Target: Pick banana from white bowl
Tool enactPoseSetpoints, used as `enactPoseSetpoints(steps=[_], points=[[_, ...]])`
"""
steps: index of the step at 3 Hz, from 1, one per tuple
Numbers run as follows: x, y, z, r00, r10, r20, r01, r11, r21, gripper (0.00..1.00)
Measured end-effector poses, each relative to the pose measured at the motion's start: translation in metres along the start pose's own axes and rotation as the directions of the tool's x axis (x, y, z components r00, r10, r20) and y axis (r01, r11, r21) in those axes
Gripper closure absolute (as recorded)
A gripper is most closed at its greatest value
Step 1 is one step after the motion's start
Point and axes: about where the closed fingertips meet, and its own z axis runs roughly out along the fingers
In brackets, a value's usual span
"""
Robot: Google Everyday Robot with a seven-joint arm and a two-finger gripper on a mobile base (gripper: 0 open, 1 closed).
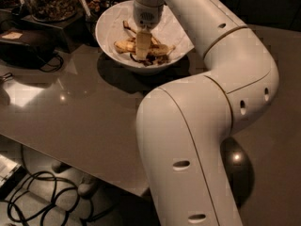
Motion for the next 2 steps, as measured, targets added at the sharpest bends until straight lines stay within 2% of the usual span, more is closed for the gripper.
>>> enactPoseSetpoints(steps=[1, 2], points=[[0.0016, -0.0001, 0.0049, 1.0, 0.003, -0.003, -0.003, 1.0, -0.009, 0.43], [0.003, -0.0007, 0.0059, 1.0, 0.006, -0.005, -0.006, 1.0, -0.007, 0.61]])
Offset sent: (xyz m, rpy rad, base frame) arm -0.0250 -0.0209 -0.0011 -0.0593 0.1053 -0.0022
